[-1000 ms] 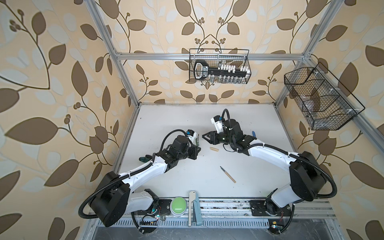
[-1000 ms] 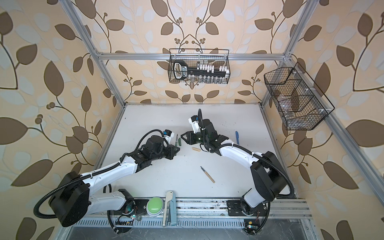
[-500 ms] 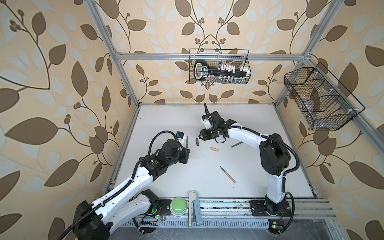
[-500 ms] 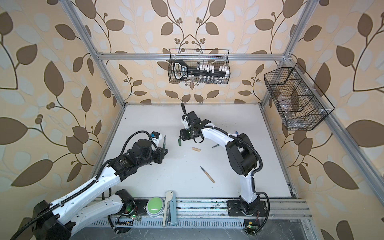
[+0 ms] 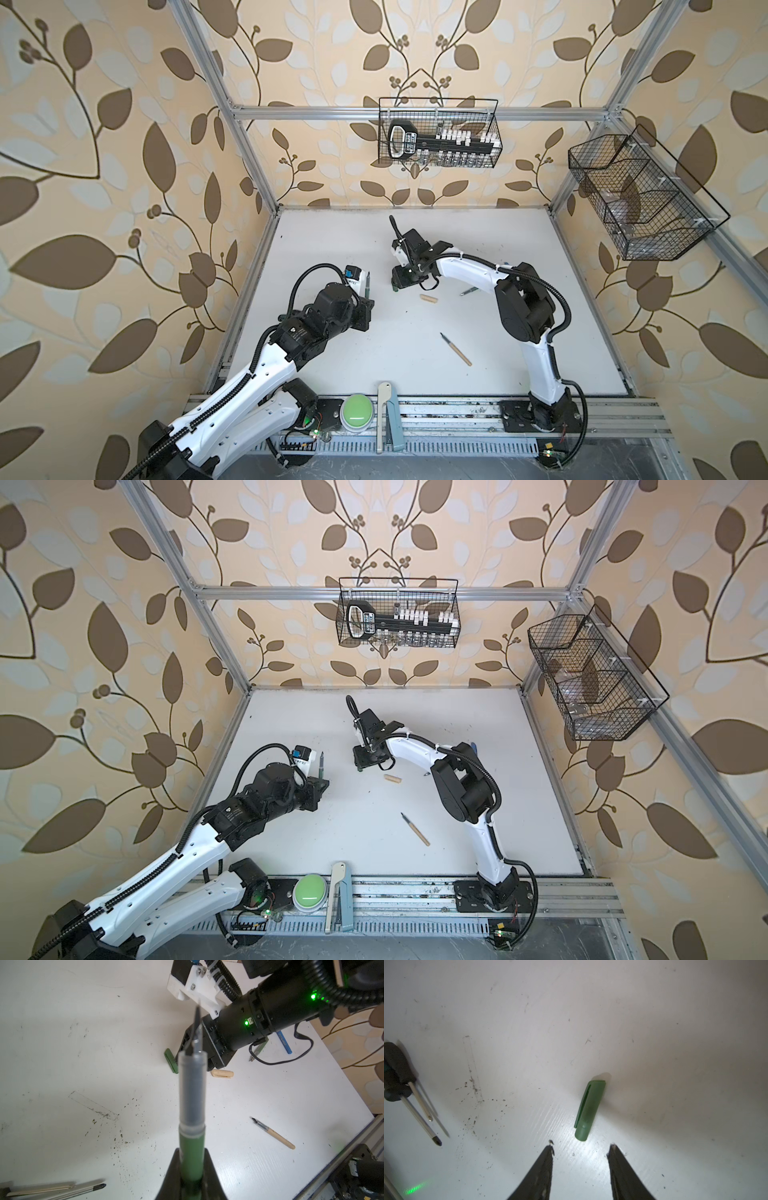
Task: Insert the pens into the pen caps
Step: 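Lower the right gripper around the green cap and close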
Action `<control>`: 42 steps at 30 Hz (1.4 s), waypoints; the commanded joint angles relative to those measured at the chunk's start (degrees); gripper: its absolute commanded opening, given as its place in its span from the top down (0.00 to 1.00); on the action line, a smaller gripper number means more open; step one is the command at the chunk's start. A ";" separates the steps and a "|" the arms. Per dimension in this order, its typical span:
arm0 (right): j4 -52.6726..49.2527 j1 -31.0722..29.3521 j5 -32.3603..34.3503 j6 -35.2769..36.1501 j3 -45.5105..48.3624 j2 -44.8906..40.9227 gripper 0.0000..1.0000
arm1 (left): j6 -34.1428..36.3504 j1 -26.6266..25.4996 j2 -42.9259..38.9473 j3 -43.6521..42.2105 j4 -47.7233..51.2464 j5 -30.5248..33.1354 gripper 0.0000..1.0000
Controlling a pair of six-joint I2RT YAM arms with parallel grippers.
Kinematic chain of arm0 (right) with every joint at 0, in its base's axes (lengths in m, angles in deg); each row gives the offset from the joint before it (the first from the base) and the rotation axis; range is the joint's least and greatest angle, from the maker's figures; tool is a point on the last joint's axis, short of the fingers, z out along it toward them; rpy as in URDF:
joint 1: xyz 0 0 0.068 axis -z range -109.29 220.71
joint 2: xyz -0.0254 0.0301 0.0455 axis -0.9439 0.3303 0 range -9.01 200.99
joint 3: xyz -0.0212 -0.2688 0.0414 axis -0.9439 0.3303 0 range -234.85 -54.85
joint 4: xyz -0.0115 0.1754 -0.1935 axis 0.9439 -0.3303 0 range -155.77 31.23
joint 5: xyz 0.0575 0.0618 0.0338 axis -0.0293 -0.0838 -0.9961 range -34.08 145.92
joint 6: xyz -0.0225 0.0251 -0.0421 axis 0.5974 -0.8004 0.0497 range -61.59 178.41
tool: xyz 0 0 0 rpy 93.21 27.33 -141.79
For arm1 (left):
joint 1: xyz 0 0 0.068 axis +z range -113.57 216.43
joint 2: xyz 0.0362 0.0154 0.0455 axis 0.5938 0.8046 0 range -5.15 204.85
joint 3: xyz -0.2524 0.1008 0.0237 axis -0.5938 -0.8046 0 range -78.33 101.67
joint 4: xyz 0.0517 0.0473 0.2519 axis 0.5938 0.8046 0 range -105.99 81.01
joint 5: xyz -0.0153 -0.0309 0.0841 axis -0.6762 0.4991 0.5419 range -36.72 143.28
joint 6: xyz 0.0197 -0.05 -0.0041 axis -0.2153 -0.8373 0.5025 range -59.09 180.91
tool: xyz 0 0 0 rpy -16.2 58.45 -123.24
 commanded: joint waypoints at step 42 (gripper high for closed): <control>-14.59 -3.36 13.49 -0.71 -18.38 16.32 0.75 | 1.65 -0.16 -4.34 -3.39 -6.05 -6.12 0.93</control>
